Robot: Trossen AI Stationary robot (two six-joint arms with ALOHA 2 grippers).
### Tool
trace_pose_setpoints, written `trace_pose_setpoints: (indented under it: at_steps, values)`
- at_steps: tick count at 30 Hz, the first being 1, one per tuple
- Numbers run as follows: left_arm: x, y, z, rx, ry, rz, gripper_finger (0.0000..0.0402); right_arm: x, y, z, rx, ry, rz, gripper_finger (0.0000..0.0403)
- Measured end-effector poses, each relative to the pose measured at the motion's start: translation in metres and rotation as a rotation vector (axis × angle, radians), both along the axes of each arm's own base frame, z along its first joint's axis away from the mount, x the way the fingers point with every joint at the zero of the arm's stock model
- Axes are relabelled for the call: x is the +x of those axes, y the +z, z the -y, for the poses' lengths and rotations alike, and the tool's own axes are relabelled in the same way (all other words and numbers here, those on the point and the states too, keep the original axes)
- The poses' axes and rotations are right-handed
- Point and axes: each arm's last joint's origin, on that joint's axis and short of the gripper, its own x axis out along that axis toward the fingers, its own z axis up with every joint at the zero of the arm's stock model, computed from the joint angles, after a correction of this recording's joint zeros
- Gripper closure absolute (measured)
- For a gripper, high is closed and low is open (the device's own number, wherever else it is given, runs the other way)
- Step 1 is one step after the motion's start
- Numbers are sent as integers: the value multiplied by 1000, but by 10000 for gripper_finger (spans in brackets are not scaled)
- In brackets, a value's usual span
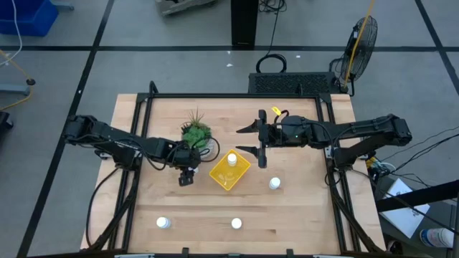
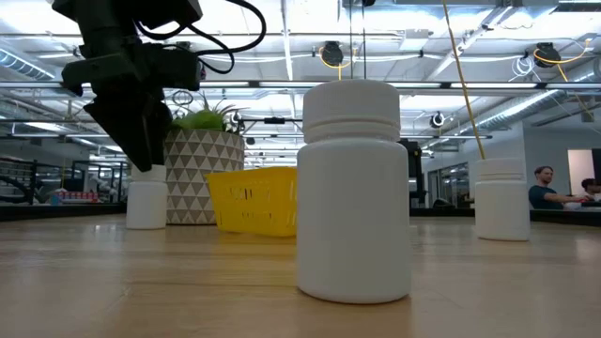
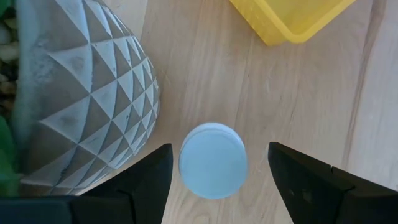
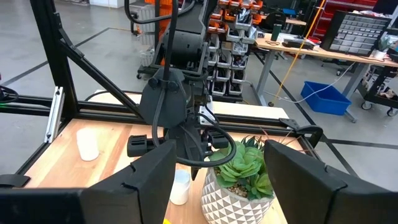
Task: Pick and place pill bottles into a basket
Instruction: Put the white pill bottle into the yellow basket
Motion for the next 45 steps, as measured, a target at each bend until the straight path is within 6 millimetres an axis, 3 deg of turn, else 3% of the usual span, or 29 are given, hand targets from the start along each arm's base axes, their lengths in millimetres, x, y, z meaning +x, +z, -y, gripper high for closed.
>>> trace_pose_setpoints:
  at_steps: [8,16,26,38,45]
  values:
    - [-2,-1,0,1,-6,-25,140,0,0,0,0,0,0,165]
    - [-3,-2,2,-19,-30,-33,240,0,0,0,0,0,0,165]
    - [-2,-2,4,11,-65,-27,241,0,0,0,0,0,0,165]
    - [3,3,27,43,-221,70,241,0,0,0,0,0,0,165]
    - [9,20,43,55,-299,138,241,0,0,0,0,0,0,165]
